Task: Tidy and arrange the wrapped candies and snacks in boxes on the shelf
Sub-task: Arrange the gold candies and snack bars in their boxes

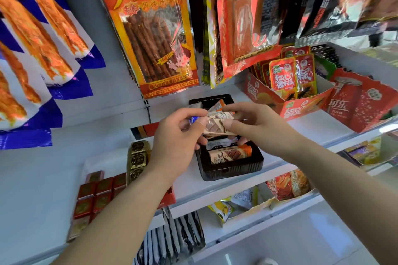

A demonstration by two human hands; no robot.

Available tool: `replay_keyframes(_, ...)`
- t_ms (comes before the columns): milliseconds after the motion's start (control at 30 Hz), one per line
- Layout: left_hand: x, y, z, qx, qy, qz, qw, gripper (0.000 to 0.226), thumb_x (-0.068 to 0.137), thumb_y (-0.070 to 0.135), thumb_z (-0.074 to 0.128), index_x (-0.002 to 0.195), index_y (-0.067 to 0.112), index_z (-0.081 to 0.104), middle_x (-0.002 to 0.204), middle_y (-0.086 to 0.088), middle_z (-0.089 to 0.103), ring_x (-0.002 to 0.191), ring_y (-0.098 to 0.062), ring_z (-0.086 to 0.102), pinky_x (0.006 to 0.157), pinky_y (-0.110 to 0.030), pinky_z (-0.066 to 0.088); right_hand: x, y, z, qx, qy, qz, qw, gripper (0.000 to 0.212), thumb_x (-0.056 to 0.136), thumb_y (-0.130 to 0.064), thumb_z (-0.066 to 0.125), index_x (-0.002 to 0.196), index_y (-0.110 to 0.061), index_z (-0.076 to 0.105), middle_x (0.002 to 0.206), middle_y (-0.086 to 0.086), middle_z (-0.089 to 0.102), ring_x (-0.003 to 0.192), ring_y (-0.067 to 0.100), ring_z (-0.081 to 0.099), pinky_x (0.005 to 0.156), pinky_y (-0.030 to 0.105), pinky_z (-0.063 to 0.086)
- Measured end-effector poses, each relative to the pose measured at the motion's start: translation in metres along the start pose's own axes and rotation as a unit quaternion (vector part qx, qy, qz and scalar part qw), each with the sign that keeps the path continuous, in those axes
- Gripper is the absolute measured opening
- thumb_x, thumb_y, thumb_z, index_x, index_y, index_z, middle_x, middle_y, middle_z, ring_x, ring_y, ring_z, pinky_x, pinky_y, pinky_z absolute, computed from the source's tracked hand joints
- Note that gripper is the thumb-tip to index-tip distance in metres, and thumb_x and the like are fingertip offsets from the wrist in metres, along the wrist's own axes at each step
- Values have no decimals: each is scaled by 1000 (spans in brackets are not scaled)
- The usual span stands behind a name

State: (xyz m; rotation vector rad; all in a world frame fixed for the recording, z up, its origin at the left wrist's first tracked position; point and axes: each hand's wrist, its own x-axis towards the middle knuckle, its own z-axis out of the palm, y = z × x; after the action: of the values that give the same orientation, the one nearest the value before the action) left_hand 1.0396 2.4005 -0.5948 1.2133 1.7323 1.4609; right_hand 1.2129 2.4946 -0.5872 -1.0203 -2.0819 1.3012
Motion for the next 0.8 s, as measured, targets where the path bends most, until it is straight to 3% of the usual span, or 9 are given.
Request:
replay_keyframes(100,0,3,9,2,-31,6,1000,15,96,20,62,106,30,66,87,7,75,72,-6,71,59,-18,53,-3,5,-9,74,11,15,997,27,91,-15,69,118,-13,65,90,13,74,73,18,72,68,32,61)
replay_keyframes(167,7,-2,5,106,2,53,993,19,95,29,62,114,32,62,94,12,72,85,1,67,65,-12,49,-3,14,-22,94,49,31,994,21,91,-13,70,111,-12,65,93,14,74,71,19,70,66,31,59)
replay_keyframes(233,20,-9,-3,247,34,99,963,27,91,36,67,118,35,61,110,13,66,103,-4,60,78,-22,47,-4,25,-32,94,109,53,988,20,92,-14,69,111,-12,62,97,12,72,68,19,69,62,31,57)
replay_keyframes(367,38,-16,5,345,-113,80,928,65,79,46,77,137,38,51,142,11,46,127,-13,44,101,-38,41,-8,41,-23,122,152,80,978,17,97,-18,62,112,-12,56,101,10,69,69,16,69,59,31,54)
replay_keyframes(433,43,-19,15,364,-154,95,914,67,77,45,79,138,38,50,140,13,48,122,-12,49,98,-39,46,-11,48,-13,132,130,75,980,12,98,-18,60,108,-13,57,101,12,69,71,17,68,59,31,52)
replay_keyframes(567,61,-21,17,355,-140,105,918,54,75,44,81,125,41,60,125,12,60,107,-11,56,88,-42,51,-19,60,-8,89,99,41,990,7,98,-22,59,104,-20,59,95,12,70,78,23,64,65,39,53)
replay_keyframes(700,76,-21,21,370,-148,112,910,48,81,50,74,127,39,62,120,12,64,99,-8,56,75,-28,46,-22,63,-13,-17,54,-31,998,8,96,-22,62,100,-28,59,94,-2,71,85,20,67,77,45,56)
replay_keyframes(800,82,-22,26,375,-115,128,911,33,91,50,63,120,37,66,108,9,71,95,-13,62,74,-35,51,-23,62,-16,-62,33,-64,995,10,96,-22,61,101,-30,57,95,-6,71,87,13,65,77,43,53)
